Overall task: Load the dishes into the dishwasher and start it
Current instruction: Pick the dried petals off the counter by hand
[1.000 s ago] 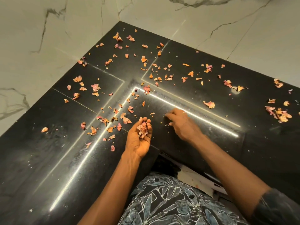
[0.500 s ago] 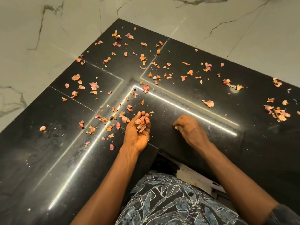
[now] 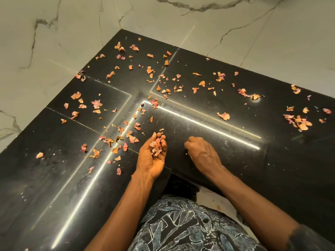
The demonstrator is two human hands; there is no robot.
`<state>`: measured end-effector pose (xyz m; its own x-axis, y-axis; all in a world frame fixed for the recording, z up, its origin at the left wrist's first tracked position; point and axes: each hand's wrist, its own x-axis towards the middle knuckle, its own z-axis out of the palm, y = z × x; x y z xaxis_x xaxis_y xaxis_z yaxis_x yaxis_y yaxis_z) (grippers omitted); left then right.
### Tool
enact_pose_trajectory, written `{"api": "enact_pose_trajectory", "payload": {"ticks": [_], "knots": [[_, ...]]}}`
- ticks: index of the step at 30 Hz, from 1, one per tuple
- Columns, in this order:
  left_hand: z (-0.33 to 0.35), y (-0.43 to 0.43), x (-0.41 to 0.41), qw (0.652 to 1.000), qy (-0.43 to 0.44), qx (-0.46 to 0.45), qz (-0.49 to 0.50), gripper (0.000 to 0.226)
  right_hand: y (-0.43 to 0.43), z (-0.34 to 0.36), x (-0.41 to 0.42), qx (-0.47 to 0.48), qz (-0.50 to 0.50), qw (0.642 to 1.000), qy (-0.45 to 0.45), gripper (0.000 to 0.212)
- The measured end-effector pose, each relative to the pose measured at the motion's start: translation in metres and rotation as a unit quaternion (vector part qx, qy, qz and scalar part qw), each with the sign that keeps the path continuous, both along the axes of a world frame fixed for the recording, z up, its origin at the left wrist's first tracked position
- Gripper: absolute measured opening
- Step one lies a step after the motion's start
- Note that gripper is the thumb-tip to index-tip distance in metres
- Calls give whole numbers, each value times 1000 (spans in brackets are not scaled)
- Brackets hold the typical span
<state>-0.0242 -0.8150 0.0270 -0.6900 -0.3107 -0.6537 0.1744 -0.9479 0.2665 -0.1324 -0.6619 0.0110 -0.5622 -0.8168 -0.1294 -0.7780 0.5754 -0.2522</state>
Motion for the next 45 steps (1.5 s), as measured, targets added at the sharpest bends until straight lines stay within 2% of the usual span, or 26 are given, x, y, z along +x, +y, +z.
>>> {"api": "enact_pose_trajectory", "payload": {"ticks": [3,5,7,9,12,13,15,19,21,24,28,34,36,38,41,45], "knots": [[0,4,-4,1000,3,-12,-21,13,7,4,-33,-56,-129,989,-52,7],[1,11,-8,999,-2,-22,-35,12,22,7,-59,-101,-265,952,-114,12],[2,19,-14,999,-13,-29,-43,14,37,15,-76,-146,-352,907,-181,15],[1,29,-22,998,-20,-26,-45,14,47,30,-75,-205,-380,865,-256,16],[-4,46,-37,999,-22,-6,-48,13,50,54,-53,-292,-344,824,-343,23],[-5,54,-43,998,-20,-2,-58,13,48,60,-42,-303,-321,826,-350,23],[-8,67,-52,997,-19,-2,-78,15,41,67,-21,-301,-262,855,-331,18],[-18,86,-67,995,14,21,-94,23,33,75,6,-279,-176,914,-236,16],[-24,90,-66,995,11,48,-91,28,34,76,9,-268,-164,924,-218,17],[-21,91,-69,994,24,81,-76,33,39,77,7,-266,-159,925,-220,20],[-7,98,-70,990,82,90,-69,37,39,87,3,-282,-171,924,-195,18],[8,90,-66,991,93,91,-37,38,51,91,-38,-308,-271,889,-203,12],[8,83,-64,991,92,93,-30,38,55,73,-71,-268,-326,888,-184,11],[9,77,-61,992,85,88,-28,37,55,49,-106,-177,-355,908,-135,17],[15,69,-58,994,71,73,-37,36,47,23,-137,-69,-296,951,-62,27],[19,49,-55,996,57,45,-54,37,35,-6,-137,-21,-214,977,9,30]]}}
